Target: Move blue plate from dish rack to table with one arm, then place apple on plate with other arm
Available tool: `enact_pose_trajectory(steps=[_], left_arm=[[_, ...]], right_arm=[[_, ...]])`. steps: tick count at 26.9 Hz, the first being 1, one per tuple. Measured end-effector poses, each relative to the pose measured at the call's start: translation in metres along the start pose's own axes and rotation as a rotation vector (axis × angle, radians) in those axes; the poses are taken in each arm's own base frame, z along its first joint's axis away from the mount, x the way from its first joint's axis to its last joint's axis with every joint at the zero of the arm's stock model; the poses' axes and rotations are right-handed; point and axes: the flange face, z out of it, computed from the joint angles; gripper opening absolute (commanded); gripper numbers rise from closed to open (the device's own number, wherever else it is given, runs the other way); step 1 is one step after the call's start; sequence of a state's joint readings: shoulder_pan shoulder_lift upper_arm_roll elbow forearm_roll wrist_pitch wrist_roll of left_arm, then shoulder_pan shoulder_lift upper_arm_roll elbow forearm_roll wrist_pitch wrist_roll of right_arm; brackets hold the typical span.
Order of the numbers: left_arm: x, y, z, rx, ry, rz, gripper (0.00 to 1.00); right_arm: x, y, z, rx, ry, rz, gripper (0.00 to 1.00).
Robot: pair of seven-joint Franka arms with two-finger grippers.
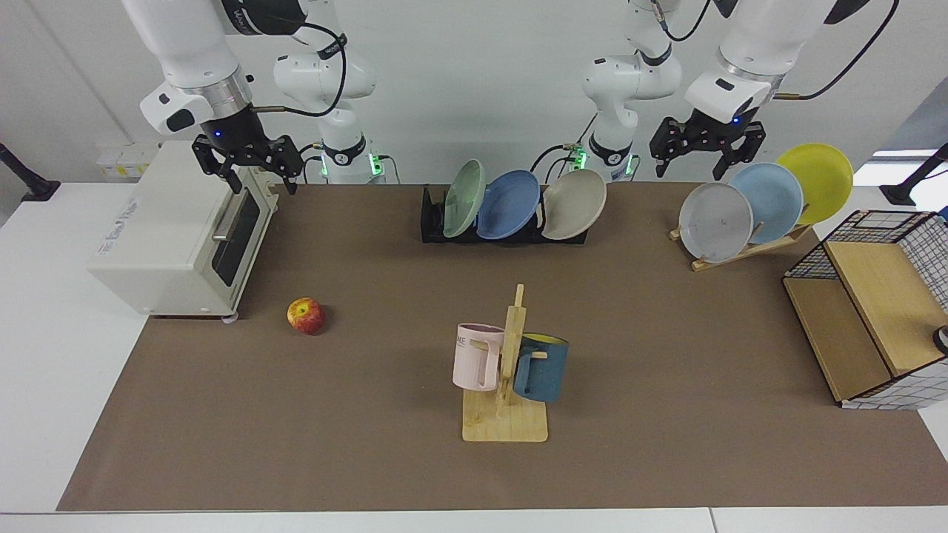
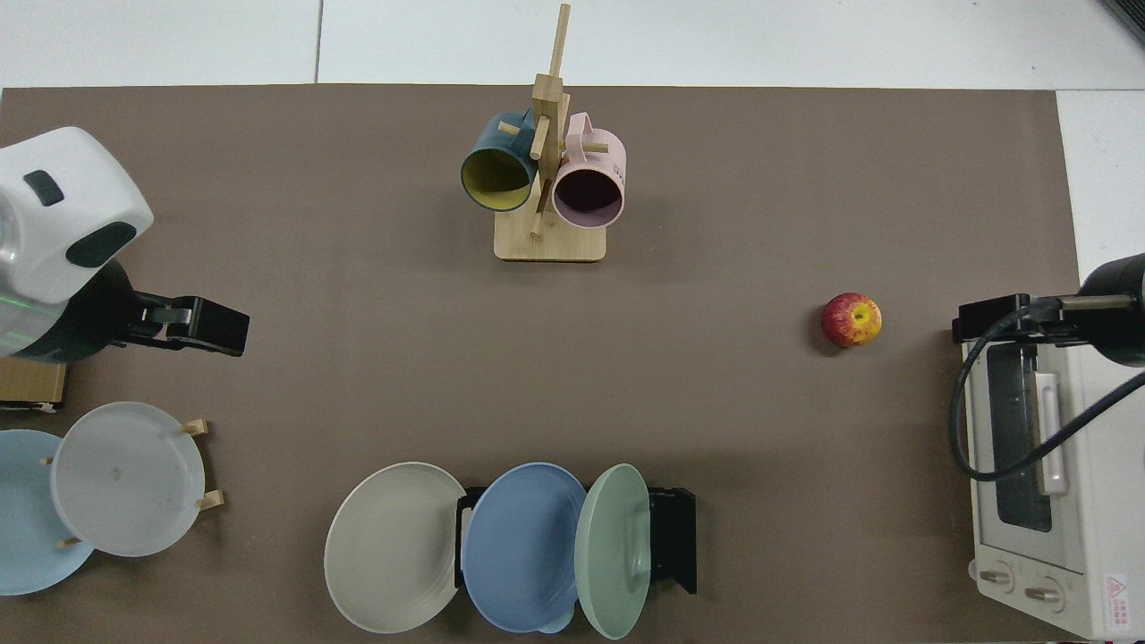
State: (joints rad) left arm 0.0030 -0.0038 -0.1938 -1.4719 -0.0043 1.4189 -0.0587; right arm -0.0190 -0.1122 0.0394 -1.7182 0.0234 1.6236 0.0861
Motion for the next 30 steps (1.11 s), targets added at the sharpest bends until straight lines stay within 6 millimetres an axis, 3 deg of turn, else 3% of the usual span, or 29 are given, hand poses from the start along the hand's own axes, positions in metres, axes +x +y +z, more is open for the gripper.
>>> enact_pose_trajectory(steps=[10,18,24,30], left_arm=[[-0.005,0.009,0.007,0.001,-0.015,0.017,1.0],[-0.029,0.025,0.03,-0.093,-0.051,0.057,1.0],[-0.05,0.05,0.073,-0.196,-0.065,0.106,1.0],[-0.072,0.107,0.135,-0.217,-0.065,0.169,1.0]], right_arm=[[0.0,0.0,0.0,0.0,0.0,0.0,1.0],[0.0,0.0,0.0,0.0,0.0,0.0,1.0],[0.0,0.0,0.0,0.0,0.0,0.0,1.0],[0.0,0.0,0.0,0.0,0.0,0.0,1.0]])
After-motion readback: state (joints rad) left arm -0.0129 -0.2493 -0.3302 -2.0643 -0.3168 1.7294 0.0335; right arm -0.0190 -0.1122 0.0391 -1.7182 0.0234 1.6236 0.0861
